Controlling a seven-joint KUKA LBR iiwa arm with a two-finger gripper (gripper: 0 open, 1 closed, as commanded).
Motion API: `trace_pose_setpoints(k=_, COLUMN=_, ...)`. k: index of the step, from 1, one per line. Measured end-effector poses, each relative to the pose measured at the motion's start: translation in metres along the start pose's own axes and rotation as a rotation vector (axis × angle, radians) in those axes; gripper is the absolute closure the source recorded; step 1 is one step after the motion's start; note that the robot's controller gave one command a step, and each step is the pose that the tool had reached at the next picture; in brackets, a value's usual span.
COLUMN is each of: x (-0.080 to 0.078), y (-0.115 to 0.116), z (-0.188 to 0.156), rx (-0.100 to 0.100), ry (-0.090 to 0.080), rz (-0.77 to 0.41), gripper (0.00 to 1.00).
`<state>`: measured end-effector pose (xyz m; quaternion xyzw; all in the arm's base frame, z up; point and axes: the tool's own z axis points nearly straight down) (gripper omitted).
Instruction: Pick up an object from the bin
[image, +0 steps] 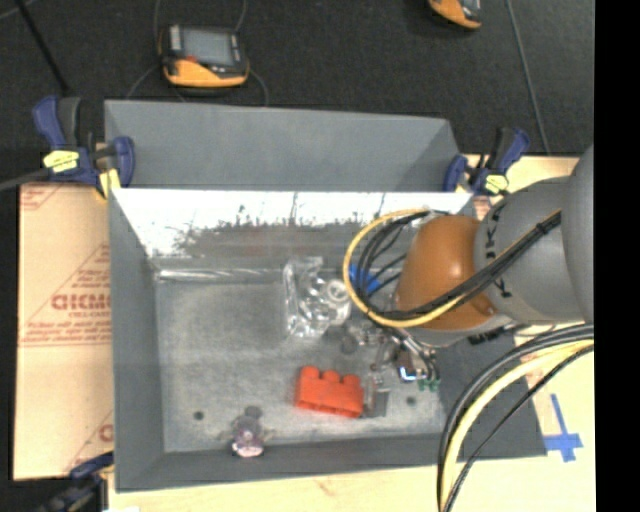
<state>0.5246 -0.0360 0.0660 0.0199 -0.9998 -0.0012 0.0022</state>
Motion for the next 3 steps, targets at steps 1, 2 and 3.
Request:
trace_pose_setpoints(k=1, x=0.037, y=0.065, z=-0.006, rx=0.005, ry=-0.018, rz=-0.372, gripper=0.0)
trace_pose_setpoints(k=2, x=0.04, y=0.064, z=-0.004, rx=0.004, ry=-0.007, rz=-0.373, gripper=1.0)
trace_pose_setpoints(k=3, x=0.035, y=0.061, z=-0.161, rx=0.006, ry=-0.015, rz=-0.362, gripper=1.0)
